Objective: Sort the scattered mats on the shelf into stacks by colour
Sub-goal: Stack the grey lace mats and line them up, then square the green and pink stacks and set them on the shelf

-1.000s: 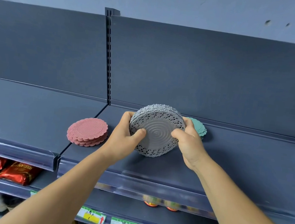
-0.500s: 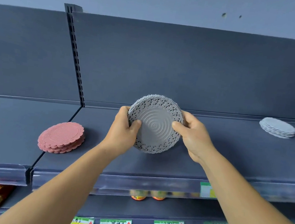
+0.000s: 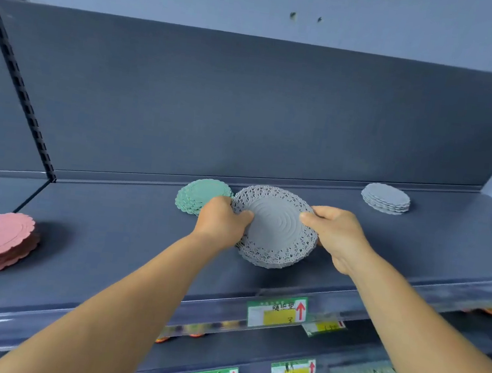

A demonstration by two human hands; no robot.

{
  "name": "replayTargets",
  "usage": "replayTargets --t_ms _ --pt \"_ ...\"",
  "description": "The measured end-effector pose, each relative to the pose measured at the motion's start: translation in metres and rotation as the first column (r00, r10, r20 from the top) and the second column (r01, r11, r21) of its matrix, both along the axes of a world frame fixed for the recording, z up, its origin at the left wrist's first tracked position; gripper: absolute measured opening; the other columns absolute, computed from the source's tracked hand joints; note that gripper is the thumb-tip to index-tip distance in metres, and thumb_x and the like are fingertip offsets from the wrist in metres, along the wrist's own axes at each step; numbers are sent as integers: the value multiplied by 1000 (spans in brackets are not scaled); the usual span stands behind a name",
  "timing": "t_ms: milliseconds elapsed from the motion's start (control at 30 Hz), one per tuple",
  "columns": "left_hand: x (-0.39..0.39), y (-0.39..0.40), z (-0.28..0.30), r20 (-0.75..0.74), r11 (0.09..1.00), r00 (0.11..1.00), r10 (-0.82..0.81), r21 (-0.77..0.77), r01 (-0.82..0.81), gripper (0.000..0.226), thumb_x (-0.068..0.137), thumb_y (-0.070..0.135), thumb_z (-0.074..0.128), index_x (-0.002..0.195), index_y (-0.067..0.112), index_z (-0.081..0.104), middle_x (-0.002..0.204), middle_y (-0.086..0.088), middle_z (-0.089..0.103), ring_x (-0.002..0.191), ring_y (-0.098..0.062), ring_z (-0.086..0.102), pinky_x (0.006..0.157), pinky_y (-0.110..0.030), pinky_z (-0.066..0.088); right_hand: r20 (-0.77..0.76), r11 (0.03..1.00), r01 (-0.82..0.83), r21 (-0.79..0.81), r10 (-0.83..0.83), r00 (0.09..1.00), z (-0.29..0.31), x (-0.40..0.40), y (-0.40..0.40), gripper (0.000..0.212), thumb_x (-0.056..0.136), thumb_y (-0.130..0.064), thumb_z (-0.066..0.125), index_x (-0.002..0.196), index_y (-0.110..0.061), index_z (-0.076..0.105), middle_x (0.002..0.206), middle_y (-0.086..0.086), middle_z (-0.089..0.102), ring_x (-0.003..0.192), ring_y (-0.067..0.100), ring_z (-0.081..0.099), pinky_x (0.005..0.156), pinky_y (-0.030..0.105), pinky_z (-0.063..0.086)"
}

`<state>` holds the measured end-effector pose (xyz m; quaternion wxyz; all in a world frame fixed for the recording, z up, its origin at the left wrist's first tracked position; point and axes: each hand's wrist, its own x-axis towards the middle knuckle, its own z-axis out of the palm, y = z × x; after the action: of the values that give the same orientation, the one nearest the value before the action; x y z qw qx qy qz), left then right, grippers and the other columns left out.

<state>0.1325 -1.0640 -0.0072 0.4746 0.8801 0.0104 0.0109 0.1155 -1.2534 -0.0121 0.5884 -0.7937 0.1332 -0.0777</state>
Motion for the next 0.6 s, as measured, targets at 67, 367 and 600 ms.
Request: replayTargets --t_ms 67,367,600 --pt "3 -5 -4 -45 998 999 17 58 -14 29 86 26 62 67 10 46 63 -4 48 64 -24 44 55 -27 35 -46 999 -24 -41 22 999 -4 4 -5 9 84 -19 67 92 -16 71 100 8 73 99 22 66 96 41 51" --pt "5 -21 -12 -96 979 990 103 185 -84 27 85 23 61 65 8 53 62 -4 54 64 -25 49 52 -26 38 -108 956 -158 -248 135 985 -11 19 -15 48 87 -25 63 134 -19 52 124 4 58 111 20 56 89 28 41" --pt "8 -27 -16 -76 933 982 171 334 -136 37 86 26 60 59 12 38 76 -8 51 79 -30 52 56 -27 35 -151 873 -213 -438 162 975 -15 24 -14 43 92 -26 53 133 -14 53 124 7 61 113 26 56 91 34 45"
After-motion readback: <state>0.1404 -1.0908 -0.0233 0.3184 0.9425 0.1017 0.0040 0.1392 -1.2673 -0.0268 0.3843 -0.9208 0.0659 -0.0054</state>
